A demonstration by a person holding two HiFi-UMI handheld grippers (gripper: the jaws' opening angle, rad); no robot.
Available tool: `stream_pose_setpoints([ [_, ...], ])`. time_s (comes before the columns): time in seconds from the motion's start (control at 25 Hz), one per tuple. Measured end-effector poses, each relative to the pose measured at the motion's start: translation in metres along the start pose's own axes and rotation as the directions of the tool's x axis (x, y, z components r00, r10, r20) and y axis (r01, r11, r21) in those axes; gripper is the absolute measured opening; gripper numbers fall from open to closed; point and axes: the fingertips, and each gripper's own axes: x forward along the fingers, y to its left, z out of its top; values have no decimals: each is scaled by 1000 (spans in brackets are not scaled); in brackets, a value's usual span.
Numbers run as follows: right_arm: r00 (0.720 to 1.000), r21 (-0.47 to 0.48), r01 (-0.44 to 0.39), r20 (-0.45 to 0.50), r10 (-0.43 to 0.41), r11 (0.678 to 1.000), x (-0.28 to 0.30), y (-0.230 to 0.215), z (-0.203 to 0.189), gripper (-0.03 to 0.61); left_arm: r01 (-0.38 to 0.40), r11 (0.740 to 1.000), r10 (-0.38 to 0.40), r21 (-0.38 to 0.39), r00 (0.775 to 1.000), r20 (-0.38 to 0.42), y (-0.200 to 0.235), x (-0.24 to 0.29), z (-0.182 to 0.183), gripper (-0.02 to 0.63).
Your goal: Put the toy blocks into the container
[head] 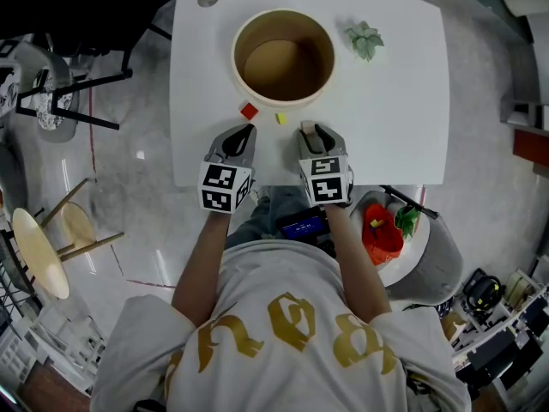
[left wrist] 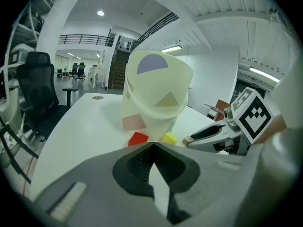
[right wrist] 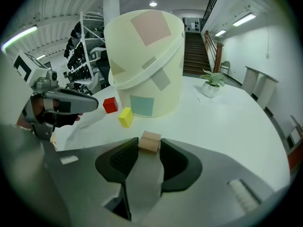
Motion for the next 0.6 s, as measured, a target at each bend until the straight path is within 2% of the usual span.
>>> stream_pose_setpoints([
  [0.24,1000,-13,-1,4,1,1000,1,2,1,158,0,1000,0,11,1000,4,0,-1,2,0],
  [0.6,998,35,-35,62,33,999,-10,3,10,158,1,1000,-1,-20,1000,28,4,-11,12,2],
])
